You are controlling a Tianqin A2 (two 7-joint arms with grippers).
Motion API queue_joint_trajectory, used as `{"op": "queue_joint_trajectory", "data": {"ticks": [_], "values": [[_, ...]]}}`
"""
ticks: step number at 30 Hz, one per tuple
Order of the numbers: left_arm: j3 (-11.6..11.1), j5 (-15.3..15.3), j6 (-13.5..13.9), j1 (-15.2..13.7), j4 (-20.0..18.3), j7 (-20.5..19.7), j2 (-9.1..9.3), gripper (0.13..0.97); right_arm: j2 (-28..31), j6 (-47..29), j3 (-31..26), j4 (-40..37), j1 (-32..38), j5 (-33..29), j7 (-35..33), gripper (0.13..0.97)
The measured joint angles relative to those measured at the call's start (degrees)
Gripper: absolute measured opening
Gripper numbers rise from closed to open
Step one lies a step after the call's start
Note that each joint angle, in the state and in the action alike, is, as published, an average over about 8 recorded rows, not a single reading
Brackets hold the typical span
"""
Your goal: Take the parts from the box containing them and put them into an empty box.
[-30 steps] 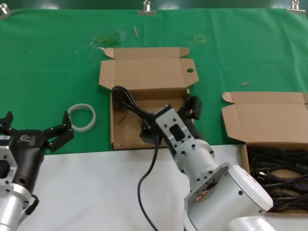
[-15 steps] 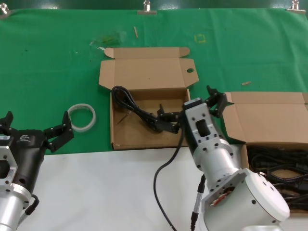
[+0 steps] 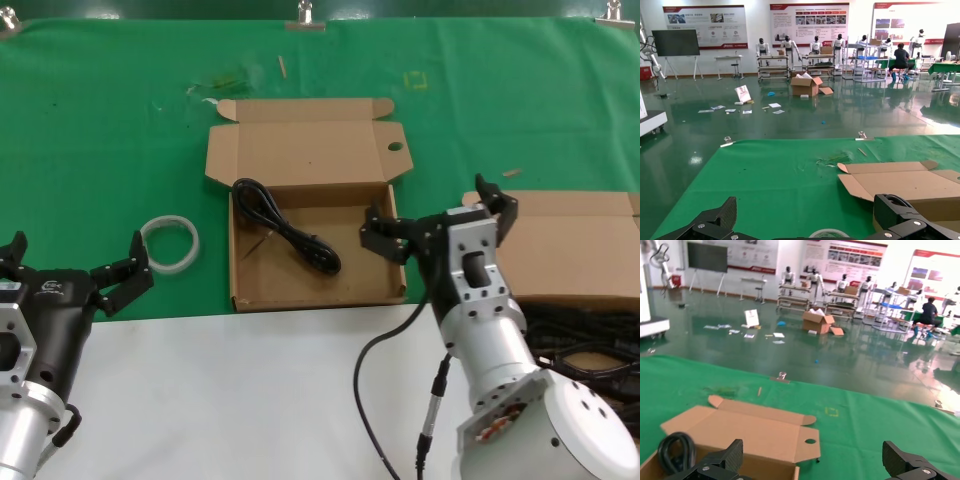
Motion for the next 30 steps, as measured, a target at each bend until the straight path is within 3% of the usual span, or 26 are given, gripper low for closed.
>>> {"op": "queue_joint_trajectory", "data": {"ticks": [30], "values": [[0.0,0.0,0.0,0.0,0.0,0.0,0.0,0.966,0.0,-15.5,14.3,2.2,-9.1,-21.9,32.7,0.966]]}}
